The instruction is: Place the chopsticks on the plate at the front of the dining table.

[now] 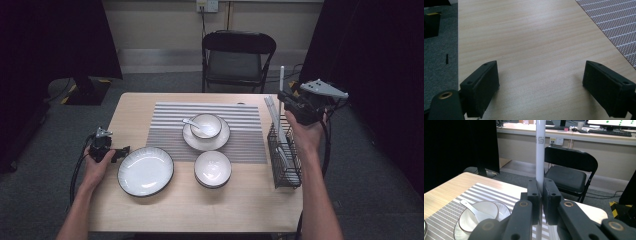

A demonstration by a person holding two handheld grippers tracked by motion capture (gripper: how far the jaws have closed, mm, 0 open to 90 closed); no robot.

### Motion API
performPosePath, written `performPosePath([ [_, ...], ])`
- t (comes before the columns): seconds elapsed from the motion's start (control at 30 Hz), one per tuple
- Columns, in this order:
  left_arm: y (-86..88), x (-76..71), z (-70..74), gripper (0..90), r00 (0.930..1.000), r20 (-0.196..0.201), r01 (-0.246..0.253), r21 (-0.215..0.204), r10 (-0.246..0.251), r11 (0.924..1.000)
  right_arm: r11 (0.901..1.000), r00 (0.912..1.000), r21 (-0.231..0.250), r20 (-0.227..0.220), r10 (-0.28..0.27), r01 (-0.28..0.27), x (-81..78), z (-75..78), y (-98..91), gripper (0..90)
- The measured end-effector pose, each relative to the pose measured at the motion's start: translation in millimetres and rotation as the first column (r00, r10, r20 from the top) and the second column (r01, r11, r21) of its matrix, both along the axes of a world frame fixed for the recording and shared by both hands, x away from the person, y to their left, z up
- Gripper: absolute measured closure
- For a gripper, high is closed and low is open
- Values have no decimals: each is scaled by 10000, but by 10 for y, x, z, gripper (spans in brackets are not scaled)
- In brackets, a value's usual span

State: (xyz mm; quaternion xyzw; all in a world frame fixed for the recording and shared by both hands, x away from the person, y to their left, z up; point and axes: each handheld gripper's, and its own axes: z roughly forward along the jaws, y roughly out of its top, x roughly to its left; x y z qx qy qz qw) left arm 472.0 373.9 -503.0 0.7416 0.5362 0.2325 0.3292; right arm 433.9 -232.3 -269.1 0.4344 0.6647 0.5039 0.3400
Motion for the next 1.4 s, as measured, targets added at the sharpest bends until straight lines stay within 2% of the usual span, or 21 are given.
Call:
performPosePath([
  [0.2,2,4,0,129,10000,6,26,1,-26,10000,9996,9997,159,152,209,-212,-27,53,42,853],
  [0.43,3,4,1,129,10000,12,26,49,-26,10000,9981,9985,310,117,529,-533,-3,11,115,852],
  [0.53,13,-6,6,162,10000,50,-64,46,64,10000,9974,9980,358,45,623,-624,18,-14,141,852],
  [0.9,1,-12,22,159,9999,-139,-5,66,6,10000,9933,9954,640,32,961,-961,82,-55,287,852],
  [1.0,9,-13,22,167,9998,-123,-126,46,127,9999,9923,9947,692,44,1026,-1027,83,-63,314,852],
  [1.03,13,-20,26,167,9997,-179,-144,-2,144,9999,9898,9937,880,11,1124,-1120,75,-96,354,852],
  [1.13,19,-27,35,168,9995,-246,-193,-7,193,9998,9881,9923,926,-19,1237,-1230,74,-135,394,852],
  [1.27,7,-47,63,171,9995,-319,-67,-231,59,9997,9839,9892,1051,-84,1465,-1448,99,-218,483,852],
  [1.33,-5,-69,104,196,10000,-96,24,-103,-25,9999,9814,9878,1149,-75,1558,-1539,101,-238,508,851],
  [1.4,-12,-89,139,196,9999,-11,106,-192,-106,9998,9795,9863,1196,-89,1644,-1622,98,-259,534,852],
])
